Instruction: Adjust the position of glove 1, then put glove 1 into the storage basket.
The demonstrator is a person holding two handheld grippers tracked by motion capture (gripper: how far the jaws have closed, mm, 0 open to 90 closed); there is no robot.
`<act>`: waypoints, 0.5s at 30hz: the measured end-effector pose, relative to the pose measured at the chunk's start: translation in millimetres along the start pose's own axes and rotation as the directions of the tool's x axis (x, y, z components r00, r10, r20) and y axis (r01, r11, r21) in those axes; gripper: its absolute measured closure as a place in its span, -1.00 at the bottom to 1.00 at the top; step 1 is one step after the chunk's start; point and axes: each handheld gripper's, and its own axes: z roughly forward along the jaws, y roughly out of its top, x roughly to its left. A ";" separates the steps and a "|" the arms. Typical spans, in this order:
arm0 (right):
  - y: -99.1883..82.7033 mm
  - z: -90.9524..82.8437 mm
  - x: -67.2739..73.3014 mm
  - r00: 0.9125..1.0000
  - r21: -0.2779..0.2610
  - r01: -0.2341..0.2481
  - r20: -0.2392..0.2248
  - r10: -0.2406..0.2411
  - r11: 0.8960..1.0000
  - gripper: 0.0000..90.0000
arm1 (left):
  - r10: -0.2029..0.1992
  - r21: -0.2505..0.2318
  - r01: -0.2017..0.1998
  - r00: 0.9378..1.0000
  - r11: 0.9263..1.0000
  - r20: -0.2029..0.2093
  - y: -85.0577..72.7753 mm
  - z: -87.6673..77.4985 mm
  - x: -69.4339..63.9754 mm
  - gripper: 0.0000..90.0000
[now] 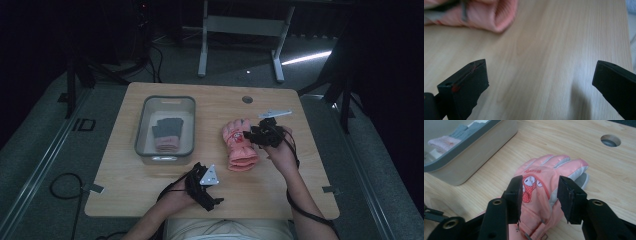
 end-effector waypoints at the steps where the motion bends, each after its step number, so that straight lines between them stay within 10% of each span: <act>1: 0.5 -0.2 -0.2 1.000 -0.001 0.000 0.003 0.000 1.000 0.23 | -0.015 -0.002 0.015 1.000 1.000 -0.003 1.6 -1.0 0.6 -1.00; 15: 14.9 7.3 1.2 0.997 -0.023 0.045 0.056 -0.043 0.999 0.33 | -0.144 -0.046 0.139 0.979 0.989 -0.144 63.1 -29.9 17.9 -0.92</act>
